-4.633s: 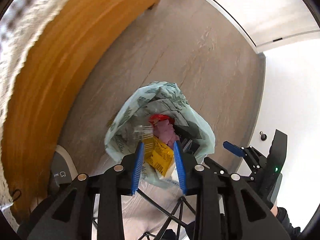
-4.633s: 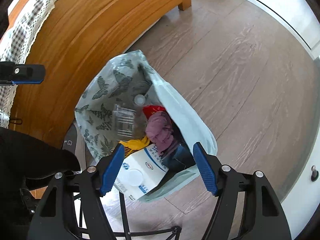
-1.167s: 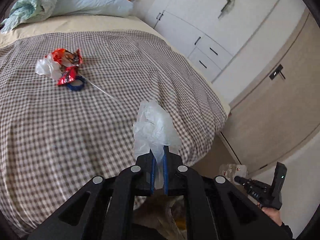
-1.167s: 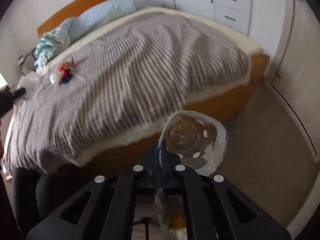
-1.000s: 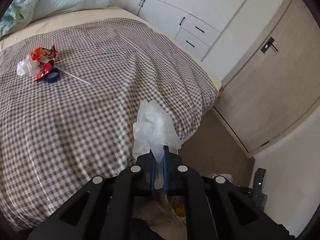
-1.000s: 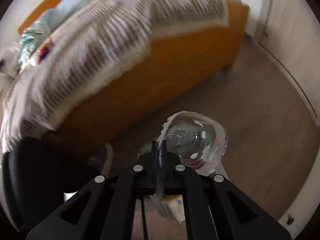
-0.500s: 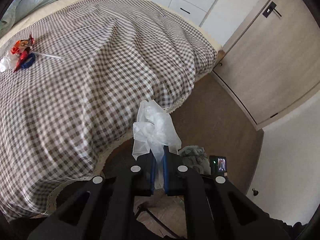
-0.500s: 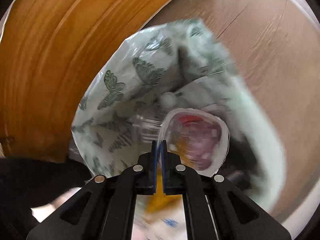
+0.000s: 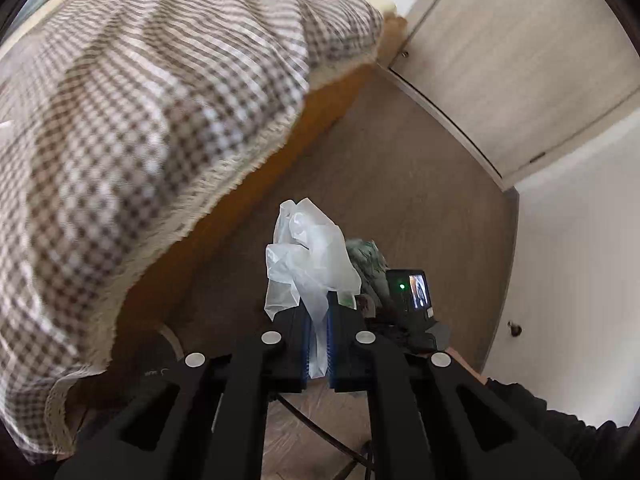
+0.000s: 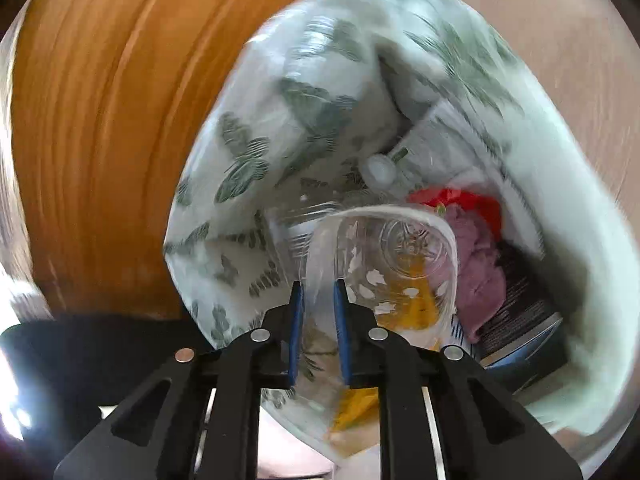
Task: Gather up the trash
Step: 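Carry the cup and white bag to the green trash bag and open both tools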
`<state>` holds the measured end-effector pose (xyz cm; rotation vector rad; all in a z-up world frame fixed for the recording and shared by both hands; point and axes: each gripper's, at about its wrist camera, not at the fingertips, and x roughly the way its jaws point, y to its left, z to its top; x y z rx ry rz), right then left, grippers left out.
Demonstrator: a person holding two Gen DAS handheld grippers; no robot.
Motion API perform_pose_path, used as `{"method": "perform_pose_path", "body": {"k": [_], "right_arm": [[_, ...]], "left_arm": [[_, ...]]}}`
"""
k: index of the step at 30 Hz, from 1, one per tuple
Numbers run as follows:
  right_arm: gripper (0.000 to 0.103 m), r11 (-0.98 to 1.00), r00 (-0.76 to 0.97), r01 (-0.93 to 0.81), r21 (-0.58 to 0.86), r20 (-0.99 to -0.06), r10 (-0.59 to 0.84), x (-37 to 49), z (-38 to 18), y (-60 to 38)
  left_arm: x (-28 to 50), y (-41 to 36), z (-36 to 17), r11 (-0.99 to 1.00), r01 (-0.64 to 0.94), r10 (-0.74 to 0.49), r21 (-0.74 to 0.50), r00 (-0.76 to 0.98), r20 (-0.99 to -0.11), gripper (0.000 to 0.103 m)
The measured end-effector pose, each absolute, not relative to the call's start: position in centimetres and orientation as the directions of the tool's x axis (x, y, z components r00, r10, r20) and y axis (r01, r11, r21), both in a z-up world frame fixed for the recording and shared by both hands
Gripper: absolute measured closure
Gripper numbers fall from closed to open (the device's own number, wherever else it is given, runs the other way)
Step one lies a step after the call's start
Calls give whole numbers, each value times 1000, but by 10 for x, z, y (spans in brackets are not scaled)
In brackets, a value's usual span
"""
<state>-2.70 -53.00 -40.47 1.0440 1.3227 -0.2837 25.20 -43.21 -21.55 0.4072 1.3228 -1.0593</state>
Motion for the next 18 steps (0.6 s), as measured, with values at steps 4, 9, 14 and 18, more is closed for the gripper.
{"method": "perform_pose_path", "body": {"k": [4,9,14,18], "right_arm": [[41,649,279,646,400,-916,287,-31,-373,-524],[40,665,305,637,389,-920,246,-56,-341,-528],[41,650,348,664,369,-922,169,-101,-303,-534],[41,579,384,723,377,-916,116,-135,-279,-544]], "left_arm": [[233,-460,-242,445,836,-330,-320,-180,-927,99],[209,-490,-277,390,870,-243,-300,-217,-946,99],[186,-516,-313,339,860,-156,-382,-349,-924,99],[163,-540,-346,335,844,-74,-419,-420,-905,99]]}}
